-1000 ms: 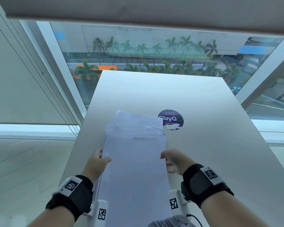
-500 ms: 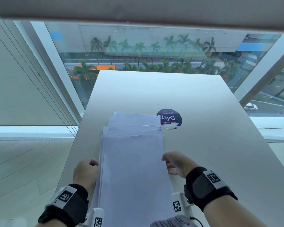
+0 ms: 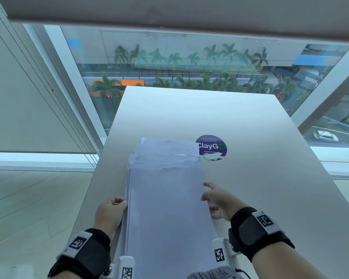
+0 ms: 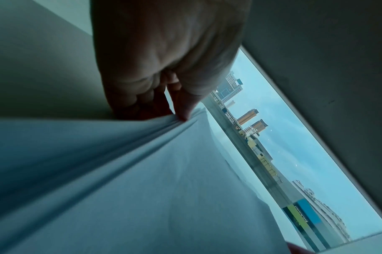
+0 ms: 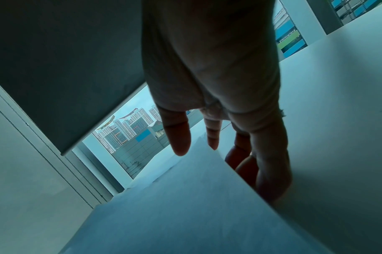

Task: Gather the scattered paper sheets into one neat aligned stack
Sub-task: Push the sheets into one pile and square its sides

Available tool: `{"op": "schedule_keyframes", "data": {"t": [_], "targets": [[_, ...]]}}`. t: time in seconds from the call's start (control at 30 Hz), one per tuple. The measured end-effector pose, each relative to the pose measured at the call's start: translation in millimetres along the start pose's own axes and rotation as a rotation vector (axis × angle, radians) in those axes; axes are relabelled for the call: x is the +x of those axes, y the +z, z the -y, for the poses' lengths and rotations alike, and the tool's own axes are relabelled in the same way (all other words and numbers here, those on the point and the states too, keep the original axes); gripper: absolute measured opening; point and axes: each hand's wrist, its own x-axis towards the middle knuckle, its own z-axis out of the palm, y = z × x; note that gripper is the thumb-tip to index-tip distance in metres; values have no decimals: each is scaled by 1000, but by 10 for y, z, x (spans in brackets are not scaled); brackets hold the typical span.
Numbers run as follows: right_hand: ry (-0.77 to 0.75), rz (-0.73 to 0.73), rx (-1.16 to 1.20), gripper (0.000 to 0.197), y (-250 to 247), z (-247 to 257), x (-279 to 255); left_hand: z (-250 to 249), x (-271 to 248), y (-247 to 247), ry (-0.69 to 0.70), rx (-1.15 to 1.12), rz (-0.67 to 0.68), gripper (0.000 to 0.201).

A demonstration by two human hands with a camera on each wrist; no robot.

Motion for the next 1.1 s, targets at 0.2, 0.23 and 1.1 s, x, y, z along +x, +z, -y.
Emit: {"op": "schedule_keyframes", "data": {"t": [0.2,0.23,1.1], "targets": [[10,6,-8,64,-9,-5,-10,115,10,56,-53,-77,-36,20],[23,-10,1,60,-14,-11,6,114,14,47,-62,-77,-24,19],[-59,-199,18,21,-71,171,159,-288,26,273,-13,118,112,35]]}}
